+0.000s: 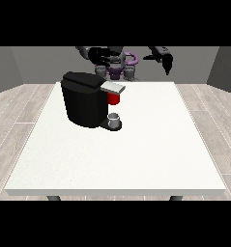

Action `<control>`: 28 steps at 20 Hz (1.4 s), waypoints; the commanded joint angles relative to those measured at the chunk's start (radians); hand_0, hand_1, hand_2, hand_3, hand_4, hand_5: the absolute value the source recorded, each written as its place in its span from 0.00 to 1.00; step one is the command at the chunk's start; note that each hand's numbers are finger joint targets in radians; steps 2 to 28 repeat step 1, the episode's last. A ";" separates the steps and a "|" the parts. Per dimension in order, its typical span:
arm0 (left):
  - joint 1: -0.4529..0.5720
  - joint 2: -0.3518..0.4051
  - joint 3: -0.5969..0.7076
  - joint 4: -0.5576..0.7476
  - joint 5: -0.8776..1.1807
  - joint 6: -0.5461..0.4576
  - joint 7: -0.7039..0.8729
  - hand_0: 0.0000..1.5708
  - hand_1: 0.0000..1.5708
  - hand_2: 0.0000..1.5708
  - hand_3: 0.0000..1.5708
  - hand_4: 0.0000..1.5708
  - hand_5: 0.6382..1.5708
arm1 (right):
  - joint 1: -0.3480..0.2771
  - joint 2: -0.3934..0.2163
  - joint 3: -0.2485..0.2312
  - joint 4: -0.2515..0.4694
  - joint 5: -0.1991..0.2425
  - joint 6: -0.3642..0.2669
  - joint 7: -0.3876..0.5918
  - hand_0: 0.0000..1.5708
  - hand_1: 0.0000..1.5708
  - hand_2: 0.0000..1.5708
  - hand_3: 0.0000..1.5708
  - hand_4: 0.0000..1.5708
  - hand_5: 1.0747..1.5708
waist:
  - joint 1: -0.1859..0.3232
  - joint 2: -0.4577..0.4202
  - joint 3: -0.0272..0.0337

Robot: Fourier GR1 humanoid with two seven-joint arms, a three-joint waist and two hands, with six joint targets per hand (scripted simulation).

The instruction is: Insert the coffee pod into the coffee machine and close the lid

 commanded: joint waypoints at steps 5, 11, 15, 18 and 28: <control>0.063 -0.003 0.007 0.000 0.020 -0.010 0.026 0.00 0.00 0.00 0.00 0.12 1.00 | 0.198 0.009 0.057 -0.055 -0.072 -0.032 -0.039 0.00 0.00 0.00 0.00 0.10 1.00 | -0.036 -0.088 0.0002; 0.063 -0.003 0.007 0.000 0.020 -0.010 0.026 0.00 0.00 0.00 0.00 0.12 1.00 | 0.198 0.009 0.057 -0.055 -0.072 -0.032 -0.039 0.00 0.00 0.00 0.00 0.10 1.00 | -0.036 -0.088 0.0002; 0.063 -0.003 0.007 0.000 0.020 -0.010 0.026 0.00 0.00 0.00 0.00 0.12 1.00 | 0.198 0.009 0.057 -0.055 -0.072 -0.032 -0.039 0.00 0.00 0.00 0.00 0.10 1.00 | -0.036 -0.088 0.0002; 0.063 -0.003 0.007 0.000 0.020 -0.010 0.026 0.00 0.00 0.00 0.00 0.12 1.00 | 0.198 0.009 0.057 -0.055 -0.072 -0.032 -0.039 0.00 0.00 0.00 0.00 0.10 1.00 | -0.036 -0.088 0.0002; 0.063 -0.003 0.007 0.000 0.020 -0.010 0.026 0.00 0.00 0.00 0.00 0.12 1.00 | 0.198 0.009 0.057 -0.055 -0.072 -0.032 -0.039 0.00 0.00 0.00 0.00 0.10 1.00 | -0.036 -0.088 0.0002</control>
